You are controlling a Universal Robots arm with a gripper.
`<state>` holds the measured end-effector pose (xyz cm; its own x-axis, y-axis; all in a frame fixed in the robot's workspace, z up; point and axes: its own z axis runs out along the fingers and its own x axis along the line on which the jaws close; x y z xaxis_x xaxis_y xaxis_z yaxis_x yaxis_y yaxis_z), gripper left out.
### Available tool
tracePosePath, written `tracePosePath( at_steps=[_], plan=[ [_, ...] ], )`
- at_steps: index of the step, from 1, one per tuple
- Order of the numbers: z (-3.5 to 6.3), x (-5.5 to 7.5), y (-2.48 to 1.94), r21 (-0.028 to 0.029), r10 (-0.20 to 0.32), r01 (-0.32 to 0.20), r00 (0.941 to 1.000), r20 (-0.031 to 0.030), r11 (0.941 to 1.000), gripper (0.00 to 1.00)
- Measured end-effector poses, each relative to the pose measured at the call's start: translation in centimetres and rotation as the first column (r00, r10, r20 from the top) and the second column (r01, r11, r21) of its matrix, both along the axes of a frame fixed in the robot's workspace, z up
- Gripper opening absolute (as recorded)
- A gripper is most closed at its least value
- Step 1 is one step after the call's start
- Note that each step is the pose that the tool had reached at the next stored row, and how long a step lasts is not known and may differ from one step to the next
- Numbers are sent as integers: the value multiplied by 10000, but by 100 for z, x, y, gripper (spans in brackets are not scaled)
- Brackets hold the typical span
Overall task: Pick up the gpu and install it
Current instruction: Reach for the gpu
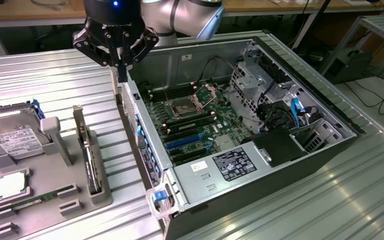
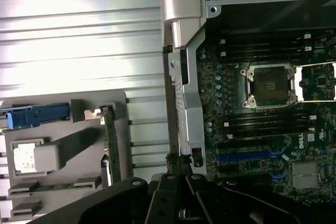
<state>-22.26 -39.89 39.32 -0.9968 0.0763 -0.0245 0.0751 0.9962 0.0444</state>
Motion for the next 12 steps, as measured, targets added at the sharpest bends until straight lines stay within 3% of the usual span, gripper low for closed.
tracePosePath(
  at_steps=[12],
  plan=[
    [-3, -181, -1, -1, 17, -17, 10000, 0, 10000, 11]
  ],
)
